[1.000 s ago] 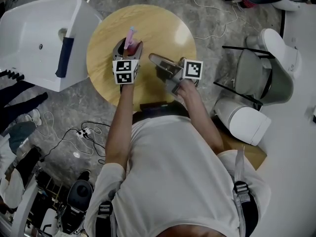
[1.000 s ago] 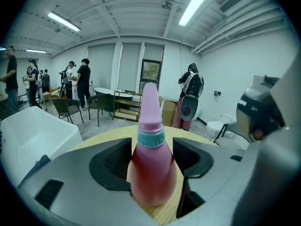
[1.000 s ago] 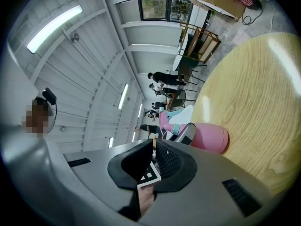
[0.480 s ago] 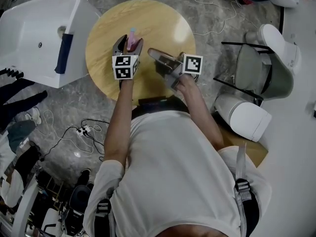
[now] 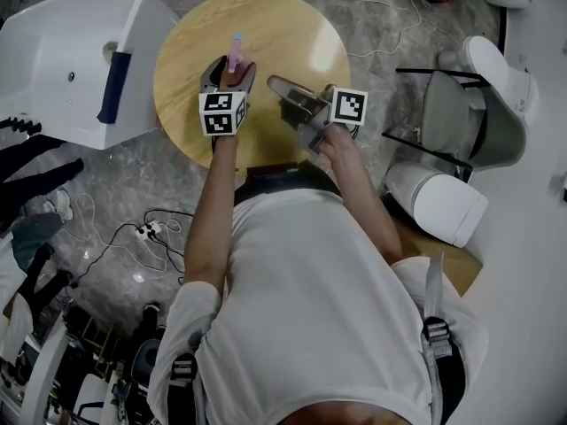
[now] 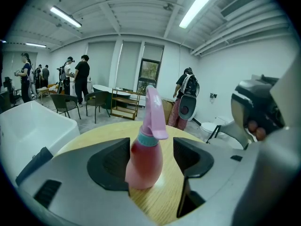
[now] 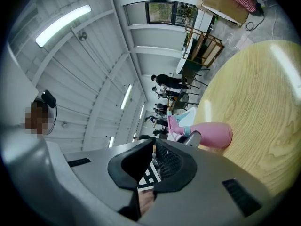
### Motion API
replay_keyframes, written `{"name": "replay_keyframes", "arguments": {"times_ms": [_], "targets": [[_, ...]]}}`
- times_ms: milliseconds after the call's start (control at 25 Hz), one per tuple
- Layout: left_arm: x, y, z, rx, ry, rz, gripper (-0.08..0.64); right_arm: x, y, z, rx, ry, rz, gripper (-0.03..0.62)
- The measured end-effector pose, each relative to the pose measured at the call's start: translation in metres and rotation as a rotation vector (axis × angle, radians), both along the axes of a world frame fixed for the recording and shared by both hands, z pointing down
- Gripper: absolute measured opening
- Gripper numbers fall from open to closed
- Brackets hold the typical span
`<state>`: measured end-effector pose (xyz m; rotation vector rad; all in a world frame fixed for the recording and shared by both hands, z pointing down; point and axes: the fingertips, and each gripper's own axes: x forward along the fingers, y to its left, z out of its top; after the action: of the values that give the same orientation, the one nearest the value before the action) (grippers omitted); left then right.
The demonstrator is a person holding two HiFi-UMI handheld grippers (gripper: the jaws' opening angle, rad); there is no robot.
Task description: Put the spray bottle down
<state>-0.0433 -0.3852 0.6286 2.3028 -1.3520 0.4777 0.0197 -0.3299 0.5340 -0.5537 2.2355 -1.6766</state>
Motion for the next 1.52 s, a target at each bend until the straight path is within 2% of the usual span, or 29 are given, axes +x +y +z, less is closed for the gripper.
{"name": "replay_keyframes", "arguments": {"times_ms": [600, 1200, 1520], "targets": [[-0.028, 0.076, -0.013, -0.050, 0.048, -0.017, 0.272, -0.017, 0.054, -0.019, 0.056, 0.016, 0.013, 0.023], [-0.049, 0.117, -0.058, 0.008, 0.101, 0.022, 0.272, -0.048, 0.097, -0.040, 0.122, 0.067, 0.015, 0.023], [-0.035, 0.147, -0.063, 0.005, 0.133, 0.068, 0.270, -0.047, 0.129, -0.043, 0.124, 0.099, 0.026, 0.023]]}}
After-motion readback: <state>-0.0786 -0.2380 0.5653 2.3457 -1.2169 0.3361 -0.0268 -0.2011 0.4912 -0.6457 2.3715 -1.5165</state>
